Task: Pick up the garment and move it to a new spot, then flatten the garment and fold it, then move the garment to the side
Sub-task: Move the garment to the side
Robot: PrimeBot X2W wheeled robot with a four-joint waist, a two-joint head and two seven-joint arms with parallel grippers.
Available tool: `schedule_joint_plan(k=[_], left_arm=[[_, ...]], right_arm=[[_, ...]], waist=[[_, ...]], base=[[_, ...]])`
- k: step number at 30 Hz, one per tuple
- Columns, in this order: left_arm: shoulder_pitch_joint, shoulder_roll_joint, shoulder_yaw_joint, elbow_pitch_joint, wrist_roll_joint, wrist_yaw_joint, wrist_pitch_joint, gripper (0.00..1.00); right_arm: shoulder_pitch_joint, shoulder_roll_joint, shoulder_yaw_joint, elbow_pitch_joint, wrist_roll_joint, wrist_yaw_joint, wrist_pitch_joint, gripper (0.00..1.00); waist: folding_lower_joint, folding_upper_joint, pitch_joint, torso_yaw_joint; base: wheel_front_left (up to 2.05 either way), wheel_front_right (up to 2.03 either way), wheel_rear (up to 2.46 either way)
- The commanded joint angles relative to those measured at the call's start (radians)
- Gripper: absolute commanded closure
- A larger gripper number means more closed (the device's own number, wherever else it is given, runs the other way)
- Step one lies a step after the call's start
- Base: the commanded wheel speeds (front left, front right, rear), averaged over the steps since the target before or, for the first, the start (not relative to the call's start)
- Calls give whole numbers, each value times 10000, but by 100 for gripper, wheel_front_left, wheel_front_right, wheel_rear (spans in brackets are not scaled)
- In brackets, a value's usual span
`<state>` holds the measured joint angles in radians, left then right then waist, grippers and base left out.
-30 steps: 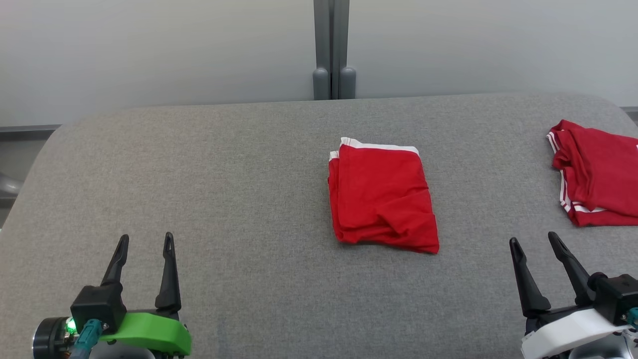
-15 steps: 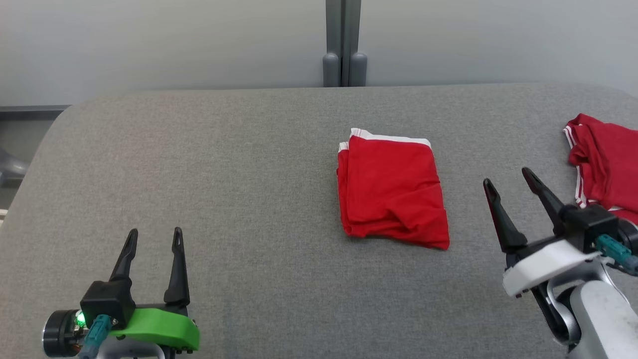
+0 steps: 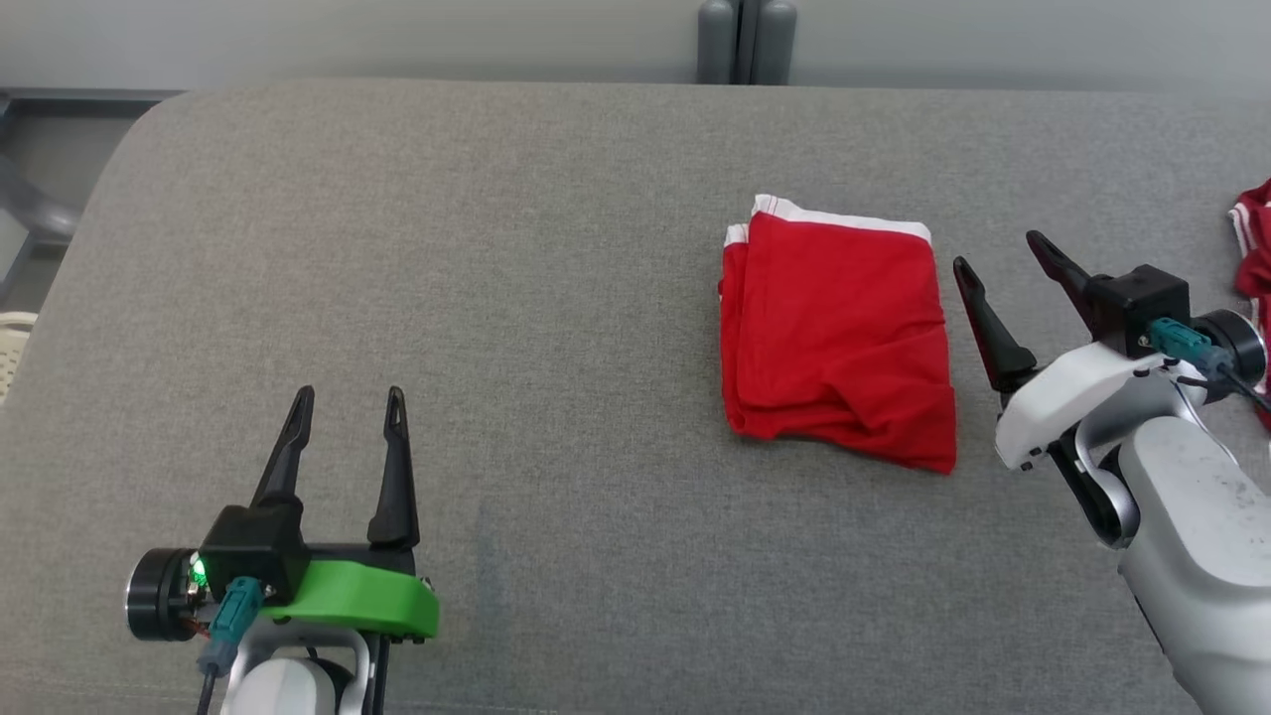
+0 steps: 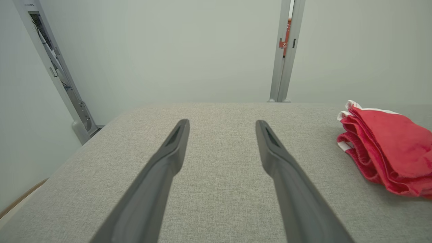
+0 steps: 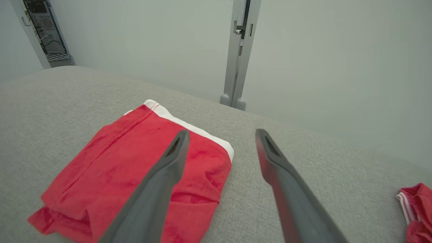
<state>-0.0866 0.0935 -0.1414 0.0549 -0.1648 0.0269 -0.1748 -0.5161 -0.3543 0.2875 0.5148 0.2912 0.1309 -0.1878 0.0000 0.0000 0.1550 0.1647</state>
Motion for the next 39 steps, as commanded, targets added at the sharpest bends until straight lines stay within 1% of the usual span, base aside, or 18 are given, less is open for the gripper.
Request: schedule_joint_plan(k=[1, 5, 11, 14, 20, 21, 22, 23, 25, 28, 33, 37, 39], left_arm=[[-267, -23, -49, 26, 101, 40, -66, 0], [-549, -96, -232, 149, 142, 109, -166, 0], [-860, -186, -481, 352, 139, 189, -301, 0], [-931, -209, -519, 454, 91, 249, -372, 0], [-995, -208, -545, 623, 52, 308, -471, 0], [-1037, -212, -570, 642, 46, 309, -490, 0], [-1065, -219, -597, 653, 42, 306, -498, 0], [-1090, -225, -635, 681, 45, 300, -489, 0], [-1154, -241, -689, 711, 33, 311, -520, 0], [-1230, -250, -724, 714, 31, 353, -563, 0], [-1333, -242, -760, 663, 47, 440, -626, 0], [-1474, -246, -811, 607, 112, 502, -694, 0], [-1602, -251, -864, 578, 166, 530, -710, 0]], right_arm=[[-281, 8, 135, 363, 95, -8, -80, 0], [-764, 151, 472, 1466, 402, -8, -246, 0], [-1076, 462, 615, 3024, 1015, -8, -489, 0], [-989, 684, 630, 3637, 1284, -8, -594, 0], [-806, 1128, 774, 4447, 1724, -8, -644, 0], [-803, 1205, 868, 4559, 1831, -8, -614, 50], [-828, 1251, 949, 4624, 1921, -6, -603, 73], [-886, 1250, 1021, 4679, 2019, -6, -604, 100], [-1058, 1125, 1153, 4739, 2119, -14, -616, 100], [-1442, 770, 1330, 4671, 2143, -25, -663, 100], [-2206, -42, 1837, 4373, 2146, -17, -727, 100], [-2744, -974, 2474, 4039, 2125, -16, -665, 100], [-3007, -1555, 2837, 3781, 2169, -16, -619, 100]], waist=[[0, 0, 508, 375], [0, 0, 842, 528], [0, 0, 1149, 693], [0, 0, 1194, 692], [0, 0, 1236, 573], [0, 0, 1244, 557], [0, 0, 1253, 550], [0, 0, 1263, 548], [0, 0, 1280, 542], [0, 0, 1330, 496], [0, 0, 1636, 198], [0, 0, 2018, -220], [0, 0, 2267, -482]], base=[[0, 0, 0], [0, 0, 0], [0, 0, 0], [0, 0, 0], [0, 0, 0], [0, 0, 0], [0, 0, 0], [0, 0, 0], [0, 0, 0], [0, 0, 0], [0, 0, 0], [0, 0, 0], [0, 0, 0]])
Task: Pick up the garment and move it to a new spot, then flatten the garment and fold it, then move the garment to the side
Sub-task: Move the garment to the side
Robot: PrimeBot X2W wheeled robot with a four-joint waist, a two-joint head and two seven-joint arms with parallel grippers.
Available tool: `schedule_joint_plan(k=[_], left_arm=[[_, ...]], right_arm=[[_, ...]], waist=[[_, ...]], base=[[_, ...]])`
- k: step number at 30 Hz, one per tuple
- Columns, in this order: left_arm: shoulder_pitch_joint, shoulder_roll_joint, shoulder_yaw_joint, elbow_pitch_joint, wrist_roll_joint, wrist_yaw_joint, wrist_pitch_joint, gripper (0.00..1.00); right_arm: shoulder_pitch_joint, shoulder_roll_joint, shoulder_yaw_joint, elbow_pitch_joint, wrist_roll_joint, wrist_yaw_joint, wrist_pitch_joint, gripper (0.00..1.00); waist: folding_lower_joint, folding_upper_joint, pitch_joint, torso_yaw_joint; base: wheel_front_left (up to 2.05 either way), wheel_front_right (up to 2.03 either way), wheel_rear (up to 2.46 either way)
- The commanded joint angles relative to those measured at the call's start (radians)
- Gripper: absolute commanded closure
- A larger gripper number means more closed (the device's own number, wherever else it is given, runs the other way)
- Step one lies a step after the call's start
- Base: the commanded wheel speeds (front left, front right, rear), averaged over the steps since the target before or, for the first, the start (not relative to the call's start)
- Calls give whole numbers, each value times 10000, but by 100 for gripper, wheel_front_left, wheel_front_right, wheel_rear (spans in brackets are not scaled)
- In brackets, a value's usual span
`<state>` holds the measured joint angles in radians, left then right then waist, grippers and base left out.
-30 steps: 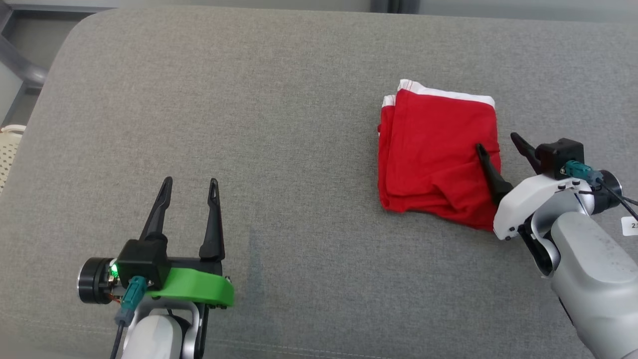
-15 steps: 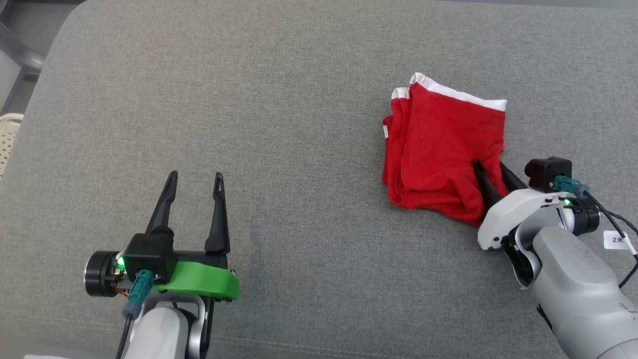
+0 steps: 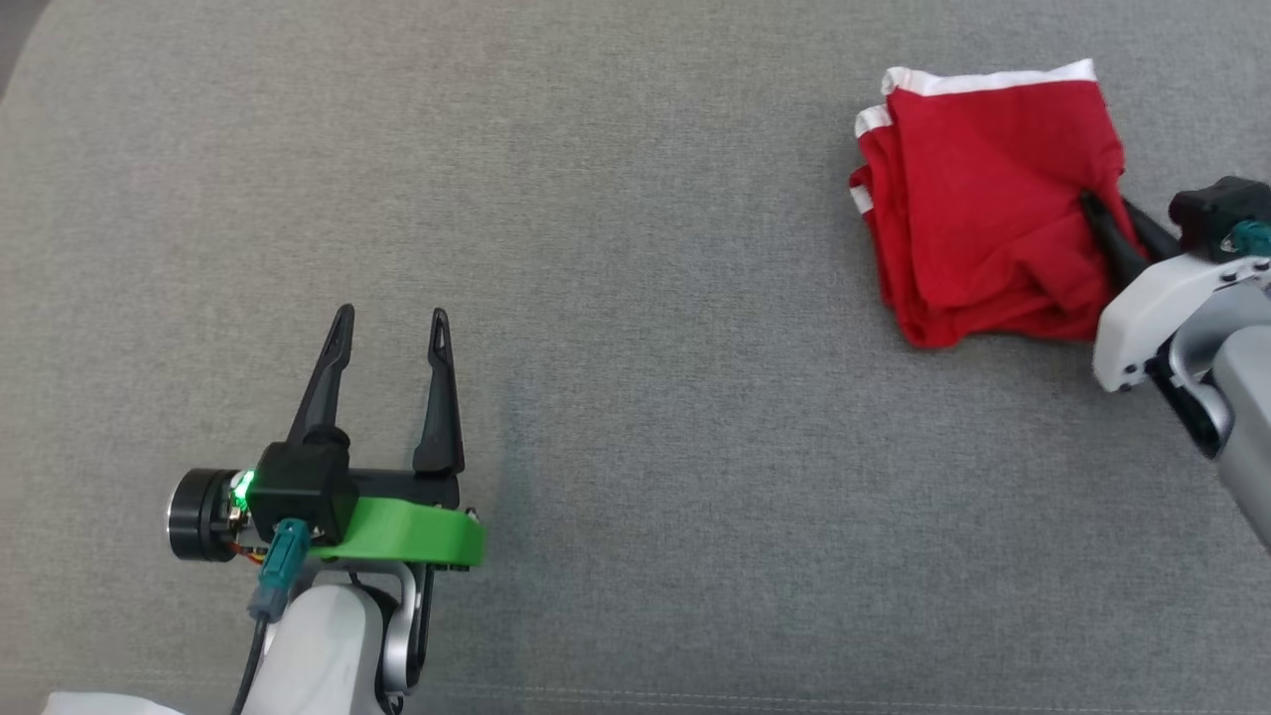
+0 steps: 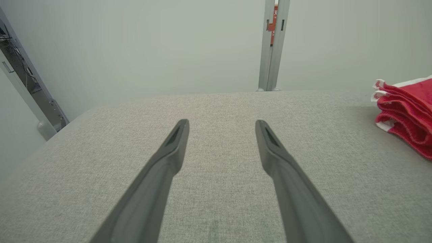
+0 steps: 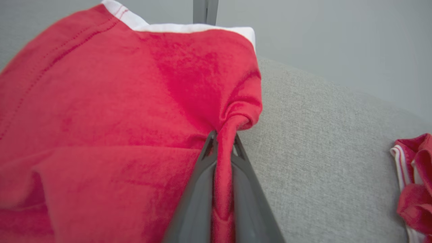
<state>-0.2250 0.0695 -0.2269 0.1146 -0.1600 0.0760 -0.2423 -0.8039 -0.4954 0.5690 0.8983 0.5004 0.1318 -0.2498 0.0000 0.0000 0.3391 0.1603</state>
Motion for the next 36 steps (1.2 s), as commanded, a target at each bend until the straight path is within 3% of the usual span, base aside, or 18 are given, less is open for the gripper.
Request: schedule_joint_plan(k=[1, 11, 17, 23, 36], left_arm=[[-282, -15, -25, -44, 147, 57, -45, 0], [-1121, 273, -228, -368, 604, 213, 164, 0], [-1593, 573, -372, -945, 984, 252, 604, 0], [-1568, 900, -335, -1784, 1287, 409, 1013, 0], [-1351, 1113, -437, -2917, 1456, 589, 1464, 0]], right_arm=[[-232, -442, 234, -207, 143, -25, 38, 100], [-931, -3248, 1304, -1313, 1128, -25, 86, 100], [-1661, -4480, 1570, -1453, 1572, -25, 84, 100], [-2691, -4810, 1928, -1198, 1904, -25, 242, 100], [-3940, -5019, 3088, -211, 2506, -25, 250, 100]], waist=[[0, 0, 565, -607], [0, 0, 1863, -2329], [0, 0, 2636, -3140], [0, 0, 3022, -3563], [0, 0, 3326, -3511]], base=[[0, 0, 0], [0, 0, 0], [0, 0, 0], [0, 0, 0], [0, 0, 0]])
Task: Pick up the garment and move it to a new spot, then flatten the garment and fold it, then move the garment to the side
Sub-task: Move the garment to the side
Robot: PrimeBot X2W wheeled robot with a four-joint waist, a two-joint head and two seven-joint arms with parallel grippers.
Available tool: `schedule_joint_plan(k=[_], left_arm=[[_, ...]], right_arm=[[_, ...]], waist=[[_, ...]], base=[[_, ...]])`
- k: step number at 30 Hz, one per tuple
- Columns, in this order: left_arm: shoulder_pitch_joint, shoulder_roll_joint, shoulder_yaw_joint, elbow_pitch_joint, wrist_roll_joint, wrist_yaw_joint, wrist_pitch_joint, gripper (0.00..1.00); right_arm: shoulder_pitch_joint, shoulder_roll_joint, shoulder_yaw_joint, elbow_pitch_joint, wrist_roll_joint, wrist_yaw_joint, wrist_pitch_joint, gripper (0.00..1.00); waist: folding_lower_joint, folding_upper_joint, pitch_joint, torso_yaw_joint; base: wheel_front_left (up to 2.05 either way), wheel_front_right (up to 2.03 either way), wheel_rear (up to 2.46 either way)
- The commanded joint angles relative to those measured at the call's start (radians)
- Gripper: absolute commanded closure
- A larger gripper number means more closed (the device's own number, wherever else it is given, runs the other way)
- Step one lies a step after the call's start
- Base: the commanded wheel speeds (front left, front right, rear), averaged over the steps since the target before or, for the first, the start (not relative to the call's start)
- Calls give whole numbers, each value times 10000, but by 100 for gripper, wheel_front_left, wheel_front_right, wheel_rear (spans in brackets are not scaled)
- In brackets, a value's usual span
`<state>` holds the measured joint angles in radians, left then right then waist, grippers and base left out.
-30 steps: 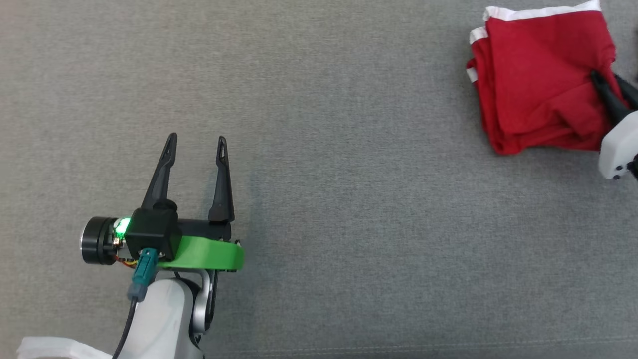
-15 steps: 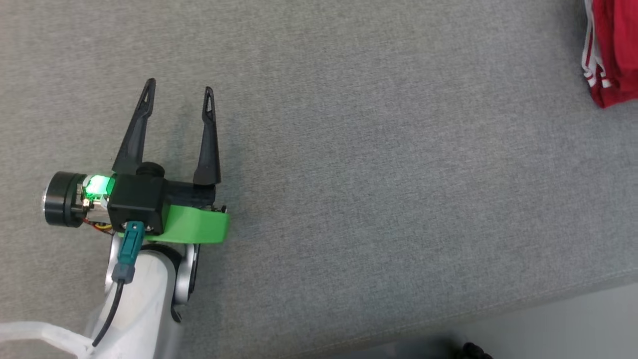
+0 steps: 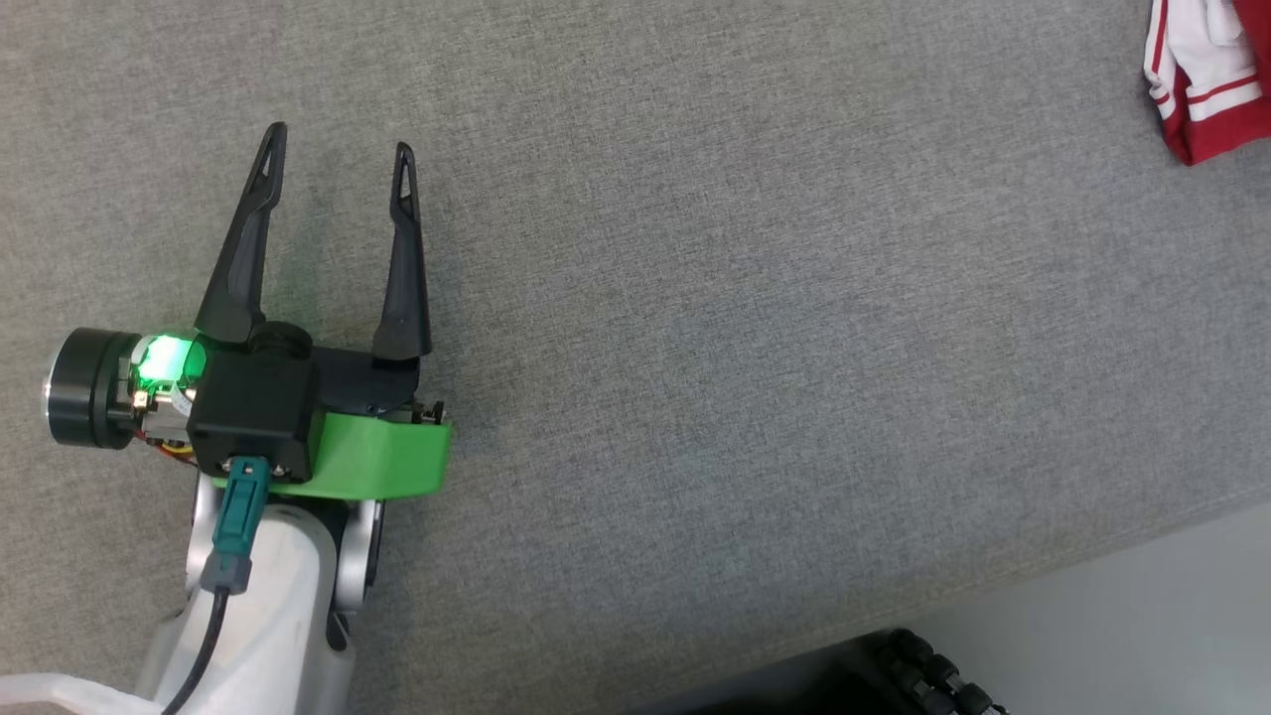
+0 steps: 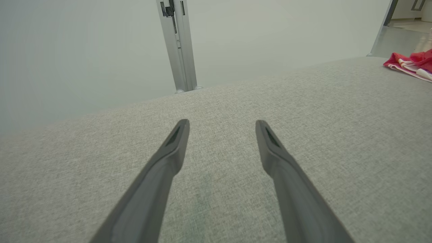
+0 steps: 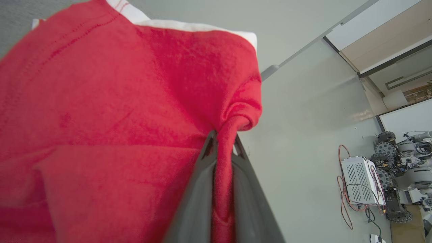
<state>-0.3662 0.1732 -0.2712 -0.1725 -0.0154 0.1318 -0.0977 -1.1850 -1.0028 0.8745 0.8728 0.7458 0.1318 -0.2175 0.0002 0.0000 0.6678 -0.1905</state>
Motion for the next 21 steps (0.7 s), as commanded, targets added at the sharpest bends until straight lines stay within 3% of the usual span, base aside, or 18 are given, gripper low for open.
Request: schedule_joint_plan(k=[1, 3, 10, 21], left_arm=[[46, 76, -3, -67, 18, 46, 33, 0], [0, 73, -23, -61, 15, 67, 26, 0], [153, -37, -7, 303, -218, 107, -330, 0], [1108, -134, 272, 1123, -971, 172, -985, 0]], right_arm=[[-235, 48, 63, 133, 46, -25, -120, 70], [-417, 72, 143, 320, 24, -25, -231, 0], [-890, 328, 310, 510, -399, -25, -477, 0], [224, 1005, -1332, -1537, -1334, -25, -472, 0]], waist=[[-2, 0, 57, 4], [-2, 0, 69, 35], [-2, 0, -508, 257], [-2, 0, -2403, 1012]], base=[[0, 0, 0], [0, 0, 0], [0, 0, 0], [0, 0, 0]])
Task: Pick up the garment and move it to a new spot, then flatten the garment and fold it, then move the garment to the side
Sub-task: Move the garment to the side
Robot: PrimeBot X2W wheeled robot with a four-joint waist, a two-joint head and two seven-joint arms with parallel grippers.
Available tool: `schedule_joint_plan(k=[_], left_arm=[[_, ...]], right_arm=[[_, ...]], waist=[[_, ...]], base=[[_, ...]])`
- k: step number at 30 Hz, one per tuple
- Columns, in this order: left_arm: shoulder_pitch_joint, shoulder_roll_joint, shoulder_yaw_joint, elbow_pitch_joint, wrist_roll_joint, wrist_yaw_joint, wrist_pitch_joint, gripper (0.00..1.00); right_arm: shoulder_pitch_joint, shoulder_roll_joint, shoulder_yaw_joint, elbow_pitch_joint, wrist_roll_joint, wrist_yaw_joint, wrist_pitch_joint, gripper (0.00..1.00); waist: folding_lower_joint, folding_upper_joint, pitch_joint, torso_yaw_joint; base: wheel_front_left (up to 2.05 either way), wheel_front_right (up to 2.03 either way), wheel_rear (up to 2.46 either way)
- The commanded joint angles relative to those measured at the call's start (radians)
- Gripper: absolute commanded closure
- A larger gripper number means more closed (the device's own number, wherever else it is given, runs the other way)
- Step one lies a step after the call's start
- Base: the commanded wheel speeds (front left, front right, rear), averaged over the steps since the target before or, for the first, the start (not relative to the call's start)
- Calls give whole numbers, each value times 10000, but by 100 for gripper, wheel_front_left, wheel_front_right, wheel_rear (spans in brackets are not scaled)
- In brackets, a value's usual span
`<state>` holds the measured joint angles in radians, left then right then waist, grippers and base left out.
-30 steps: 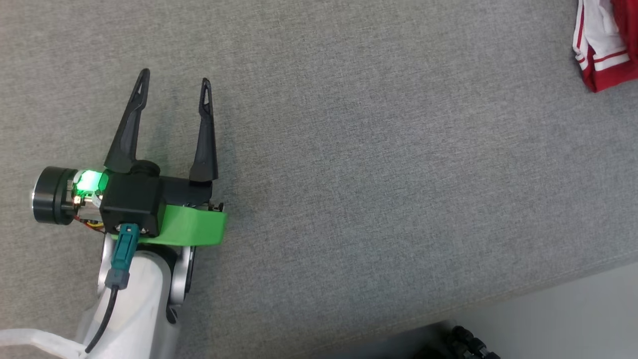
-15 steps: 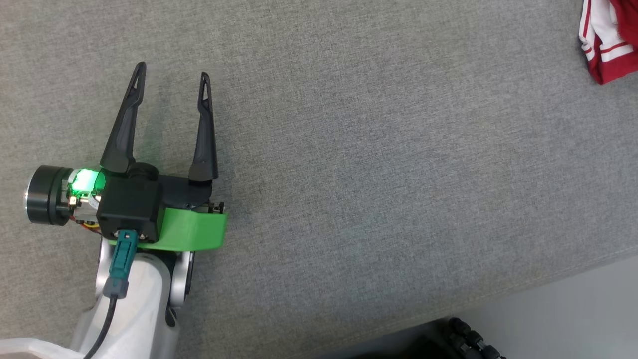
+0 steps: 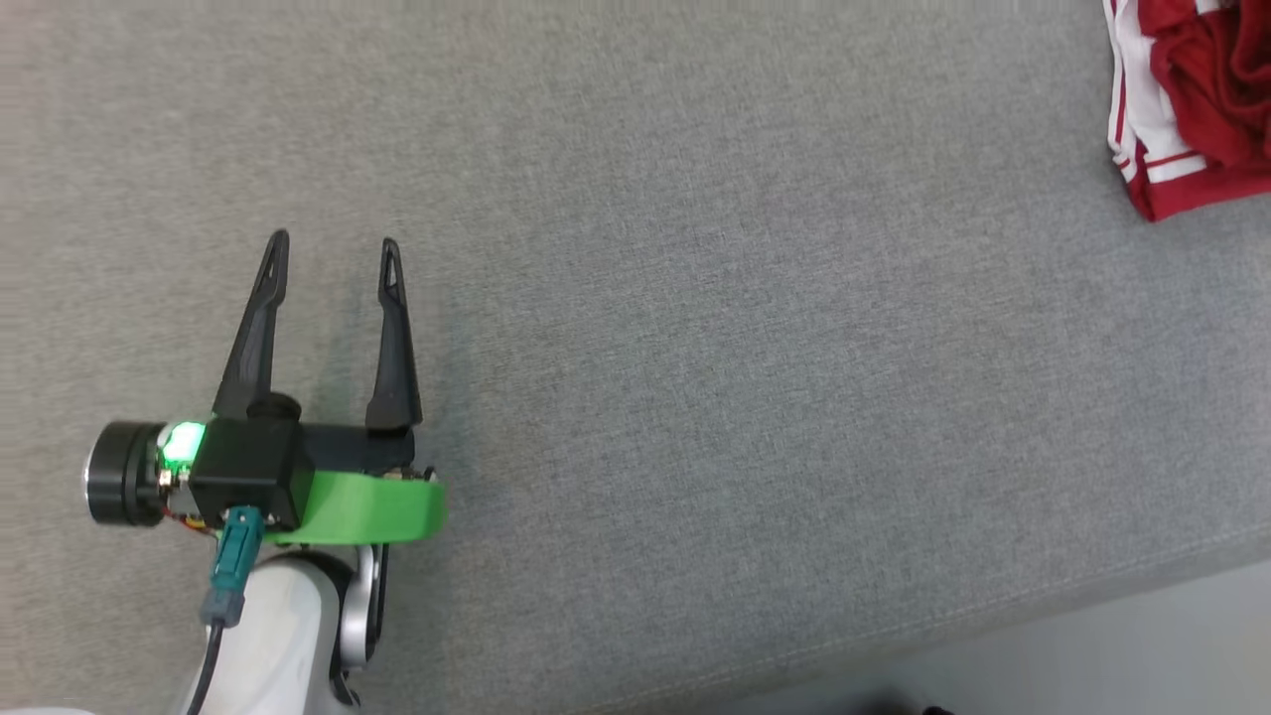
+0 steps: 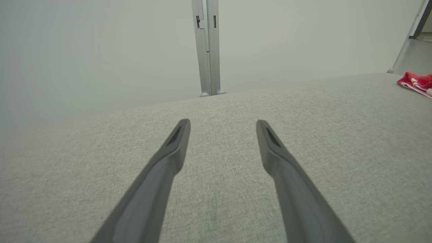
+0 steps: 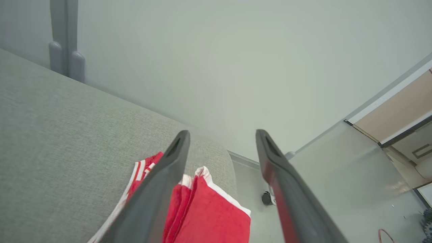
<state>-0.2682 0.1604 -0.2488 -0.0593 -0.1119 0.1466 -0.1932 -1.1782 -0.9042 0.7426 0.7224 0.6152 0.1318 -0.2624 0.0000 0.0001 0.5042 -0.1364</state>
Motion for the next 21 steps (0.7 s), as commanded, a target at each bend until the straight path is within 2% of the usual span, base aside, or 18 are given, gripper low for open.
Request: schedule_joint_plan(k=[1, 10, 11, 13, 21], left_arm=[[229, -19, 59, 64, -90, 23, -78, 0], [1163, 50, 251, 390, -609, -17, -313, 0], [1366, 70, 271, 468, -706, -34, -332, 0], [1519, 79, 277, 548, -777, -42, -360, 0], [1892, 133, 309, 767, -1043, -58, -377, 0]], right_arm=[[404, 155, -225, -256, -156, -25, -23, 0], [2835, 1711, -2167, -2043, -1111, -24, -23, 0], [3513, 2154, -2671, -2416, -1284, -26, -24, 0], [4181, 2532, -3043, -2780, -1530, -24, -24, 0], [6775, 3642, -4430, -4182, -2365, -24, -24, 0]], waist=[[0, -1, -970, 563], [0, -1, -2291, 1037], [0, -1, -2524, 1078], [0, -1, -2727, 1091], [0, -1, -3327, 1038]], base=[[0, 0, 0], [0, 0, 0], [0, 0, 0], [0, 0, 0], [0, 0, 0]])
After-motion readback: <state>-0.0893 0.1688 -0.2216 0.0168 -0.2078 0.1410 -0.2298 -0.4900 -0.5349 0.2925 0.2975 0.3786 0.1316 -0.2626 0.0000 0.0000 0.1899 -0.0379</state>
